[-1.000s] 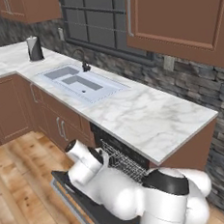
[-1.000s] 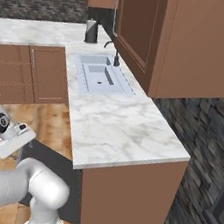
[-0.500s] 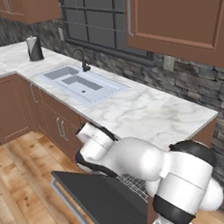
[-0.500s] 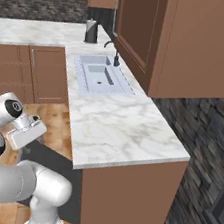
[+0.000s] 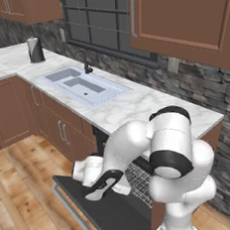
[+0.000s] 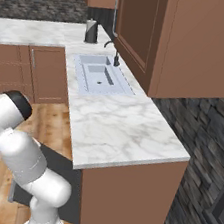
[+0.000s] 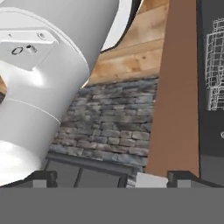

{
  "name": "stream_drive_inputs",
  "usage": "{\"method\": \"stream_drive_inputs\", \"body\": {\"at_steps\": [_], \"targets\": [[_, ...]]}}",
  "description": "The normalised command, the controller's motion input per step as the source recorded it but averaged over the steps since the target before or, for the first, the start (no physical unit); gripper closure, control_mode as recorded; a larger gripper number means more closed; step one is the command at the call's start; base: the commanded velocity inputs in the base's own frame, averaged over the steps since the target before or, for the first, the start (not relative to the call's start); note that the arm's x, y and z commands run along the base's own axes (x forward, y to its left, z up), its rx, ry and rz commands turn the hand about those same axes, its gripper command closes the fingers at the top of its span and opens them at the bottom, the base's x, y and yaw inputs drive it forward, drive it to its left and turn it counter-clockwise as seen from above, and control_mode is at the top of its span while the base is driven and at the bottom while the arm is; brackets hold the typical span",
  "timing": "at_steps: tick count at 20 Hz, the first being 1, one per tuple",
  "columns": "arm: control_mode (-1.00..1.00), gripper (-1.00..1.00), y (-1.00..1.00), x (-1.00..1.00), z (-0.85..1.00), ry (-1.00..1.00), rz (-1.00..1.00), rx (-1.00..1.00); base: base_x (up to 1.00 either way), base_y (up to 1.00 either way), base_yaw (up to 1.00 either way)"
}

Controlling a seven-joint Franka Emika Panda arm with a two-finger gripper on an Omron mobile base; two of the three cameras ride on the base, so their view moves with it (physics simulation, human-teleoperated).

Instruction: Open the dishwasher door and pull out the top rack.

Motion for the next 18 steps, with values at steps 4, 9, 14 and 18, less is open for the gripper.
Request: {"method": "stream_drive_inputs", "body": {"at_steps": [4, 9, 14, 18], "targets": [[-1.0, -1.0, -0.28, 0.23, 0.07, 0.25, 0.05, -0.07, 0.0, 0.0, 0.0], [-1.0, -1.0, -0.1, 0.1, 0.01, 0.25, 0.03, -0.09, 0.0, 0.0, 0.0], [-1.0, -1.0, -0.19, 0.01, -0.33, 0.05, 0.03, -0.17, 0.0, 0.0, 0.0], [-1.0, -1.0, -0.38, 0.02, -0.33, -0.07, 0.06, -0.15, 0.0, 0.0, 0.0]]}}
